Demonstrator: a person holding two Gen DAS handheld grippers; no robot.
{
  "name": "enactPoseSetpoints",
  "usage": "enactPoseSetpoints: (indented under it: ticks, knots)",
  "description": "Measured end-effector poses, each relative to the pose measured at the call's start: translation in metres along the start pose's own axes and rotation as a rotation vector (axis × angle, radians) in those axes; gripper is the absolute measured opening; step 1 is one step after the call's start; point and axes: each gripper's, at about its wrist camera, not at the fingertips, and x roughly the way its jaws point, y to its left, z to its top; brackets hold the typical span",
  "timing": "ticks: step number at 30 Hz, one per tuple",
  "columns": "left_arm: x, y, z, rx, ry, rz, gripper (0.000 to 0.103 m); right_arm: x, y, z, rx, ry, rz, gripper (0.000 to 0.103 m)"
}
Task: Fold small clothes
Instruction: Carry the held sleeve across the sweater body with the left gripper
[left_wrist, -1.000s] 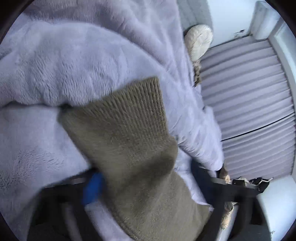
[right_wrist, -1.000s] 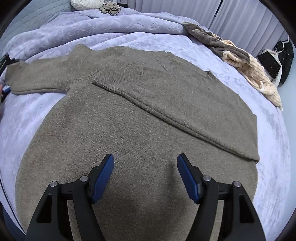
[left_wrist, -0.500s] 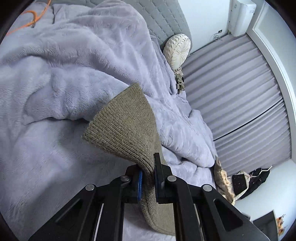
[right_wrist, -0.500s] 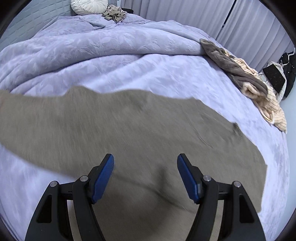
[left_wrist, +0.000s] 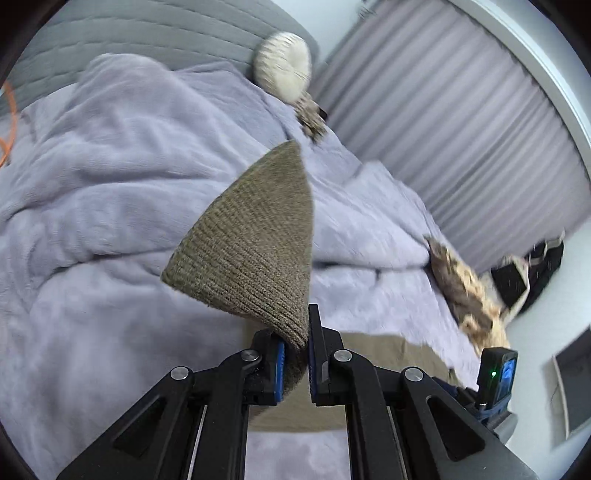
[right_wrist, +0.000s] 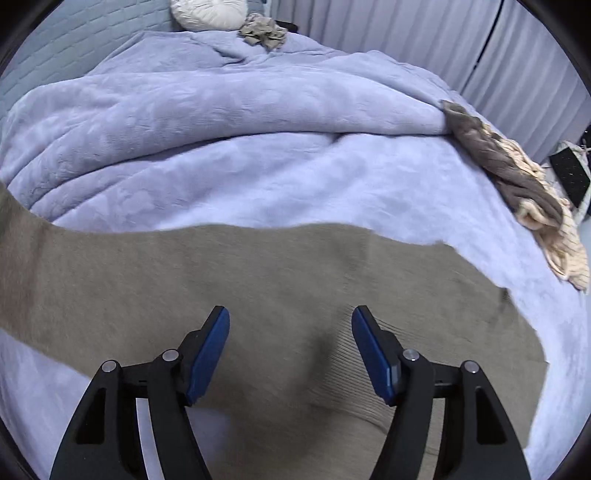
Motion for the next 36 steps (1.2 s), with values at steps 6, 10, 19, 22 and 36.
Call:
enactPoseSetpoints:
  ticks: [6,10,19,22,36]
  knots:
    - [0.036,-0.096,-0.026,0.146,0.110,0.007,0.011,-0.017,-0.075,-0.047,0.053,0.051,-0.076,0.073]
    - [0.056,-0.148,-0.045,0.197,0.159,0.011,0.010,-0.028,-0.123,-0.075,0.145,0.061,-0.060,0.073]
    - [0.085,-0.249,-0.102,0.332,0.252,0.004,0.010,-0.047,-0.184,-0.101,0.205,0.025,-0.054,0.073]
    - [0.092,-0.276,-0.119,0.372,0.265,0.008,0.010,-0.055,-0.202,-0.117,0.213,0.015,-0.068,0.073]
    - [0.116,-0.358,-0.186,0.509,0.319,0.028,0.010,-0.057,-0.265,-0.174,0.254,0.015,-0.077,0.073]
